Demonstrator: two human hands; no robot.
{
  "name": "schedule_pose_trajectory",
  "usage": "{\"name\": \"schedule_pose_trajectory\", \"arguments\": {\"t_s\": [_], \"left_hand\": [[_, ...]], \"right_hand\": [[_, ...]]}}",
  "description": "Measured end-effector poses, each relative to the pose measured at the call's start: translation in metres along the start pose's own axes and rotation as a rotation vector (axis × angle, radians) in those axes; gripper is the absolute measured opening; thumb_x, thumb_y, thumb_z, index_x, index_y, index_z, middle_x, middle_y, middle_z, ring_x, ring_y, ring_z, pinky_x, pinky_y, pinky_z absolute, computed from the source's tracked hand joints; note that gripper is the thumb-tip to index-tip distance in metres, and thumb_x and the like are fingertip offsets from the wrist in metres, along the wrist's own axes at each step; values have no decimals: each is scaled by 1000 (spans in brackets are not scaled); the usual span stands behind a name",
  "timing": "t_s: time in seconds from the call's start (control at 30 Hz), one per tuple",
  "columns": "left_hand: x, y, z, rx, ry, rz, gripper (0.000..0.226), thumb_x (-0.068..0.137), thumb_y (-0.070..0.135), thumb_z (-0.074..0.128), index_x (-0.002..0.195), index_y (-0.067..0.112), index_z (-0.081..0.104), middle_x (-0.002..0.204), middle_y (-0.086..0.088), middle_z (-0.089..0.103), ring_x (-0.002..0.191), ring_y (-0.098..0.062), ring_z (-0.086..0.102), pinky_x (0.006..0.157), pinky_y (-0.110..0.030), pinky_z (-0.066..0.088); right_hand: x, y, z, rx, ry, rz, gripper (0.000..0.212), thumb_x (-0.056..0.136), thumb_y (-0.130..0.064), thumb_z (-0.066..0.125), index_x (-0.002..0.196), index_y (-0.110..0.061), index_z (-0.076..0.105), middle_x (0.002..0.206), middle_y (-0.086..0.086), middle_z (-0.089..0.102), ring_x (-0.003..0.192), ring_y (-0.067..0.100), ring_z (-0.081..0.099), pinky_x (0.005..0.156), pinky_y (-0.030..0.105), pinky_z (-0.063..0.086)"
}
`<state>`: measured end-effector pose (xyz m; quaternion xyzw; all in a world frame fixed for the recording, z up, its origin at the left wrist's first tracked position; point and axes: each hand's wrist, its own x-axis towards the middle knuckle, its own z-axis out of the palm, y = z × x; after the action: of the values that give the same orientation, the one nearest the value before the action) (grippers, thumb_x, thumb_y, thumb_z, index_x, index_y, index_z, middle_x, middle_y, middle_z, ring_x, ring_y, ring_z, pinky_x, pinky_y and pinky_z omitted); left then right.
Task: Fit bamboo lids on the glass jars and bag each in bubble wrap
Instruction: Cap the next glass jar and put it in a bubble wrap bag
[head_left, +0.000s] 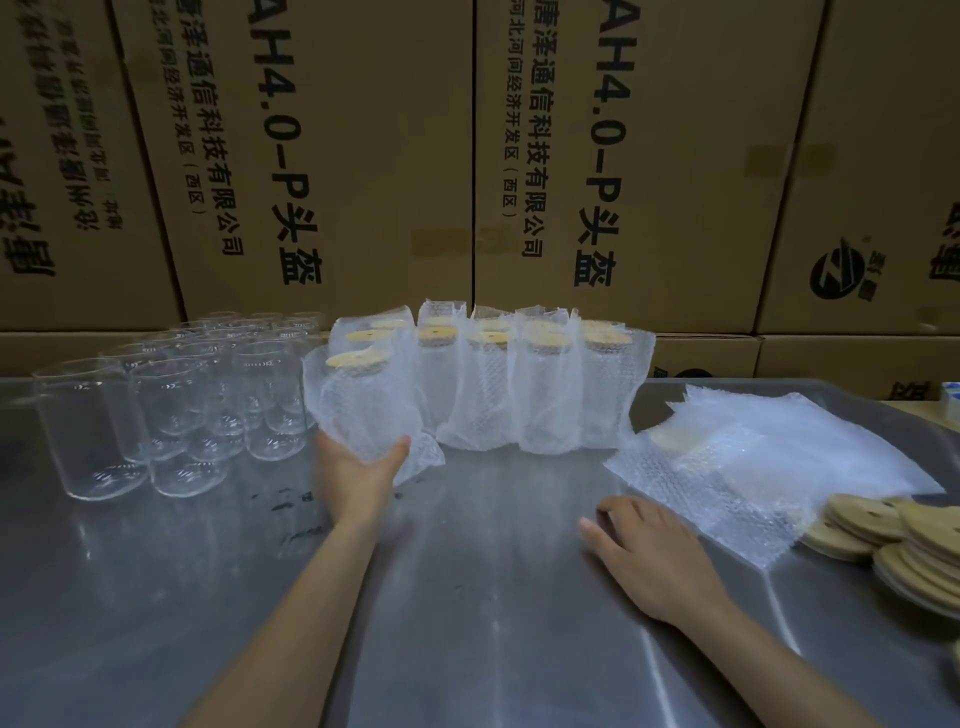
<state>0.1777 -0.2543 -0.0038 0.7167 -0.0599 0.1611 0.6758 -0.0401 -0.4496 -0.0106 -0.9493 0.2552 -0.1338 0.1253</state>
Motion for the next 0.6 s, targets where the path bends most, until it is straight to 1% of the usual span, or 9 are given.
{"name": "schedule_pose_trajectory", "arguments": {"t_s": [0.13, 0.23, 0.27, 0.37, 0.5, 0.6], "left_hand": [[13, -4, 7, 0, -54, 11, 98, 75, 28, 82, 147, 14, 17, 148, -7, 36, 135, -25, 37, 100, -28, 30], [22, -6, 12, -14, -70, -3, 105, 76, 26, 81, 151, 15, 9, 152, -8, 30, 139, -24, 32, 104, -29, 28], [25, -8, 13, -23, -75, -7, 106, 76, 26, 81, 151, 16, 8, 153, -7, 28, 140, -24, 30, 104, -28, 27], [35, -13, 16, -52, -76, -12, 106, 74, 24, 83, 151, 17, 10, 152, -6, 29, 140, -24, 30, 101, -25, 24], [46, -19, 18, -77, -69, -21, 99, 71, 20, 85, 147, 20, 21, 148, -4, 37, 135, -24, 37, 97, -26, 26], [52, -24, 18, -80, -83, -12, 98, 69, 20, 86, 146, 19, 25, 146, -2, 39, 135, -23, 37, 99, -26, 27]], "right_hand": [[3, 1, 2, 10, 3, -7, 42, 97, -59, 29, 124, -32, 45, 137, -10, 45, 132, 13, 36, 111, 35, 25], [3, 3, 3, 18, 7, -9, 42, 97, -60, 29, 125, -33, 44, 138, -12, 44, 133, 12, 35, 112, 35, 24], [3, 3, 4, 20, 9, -9, 42, 97, -60, 29, 125, -34, 44, 137, -12, 43, 133, 12, 34, 111, 34, 23], [4, 5, 5, 29, 19, -11, 41, 96, -60, 31, 125, -35, 44, 138, -13, 43, 133, 12, 34, 111, 33, 24], [4, 6, 6, 28, 30, -18, 41, 96, -60, 32, 126, -35, 44, 138, -13, 43, 133, 11, 34, 111, 32, 24], [5, 5, 6, 31, 42, -26, 41, 96, -60, 33, 125, -35, 45, 138, -13, 43, 133, 11, 35, 110, 32, 25]]}}
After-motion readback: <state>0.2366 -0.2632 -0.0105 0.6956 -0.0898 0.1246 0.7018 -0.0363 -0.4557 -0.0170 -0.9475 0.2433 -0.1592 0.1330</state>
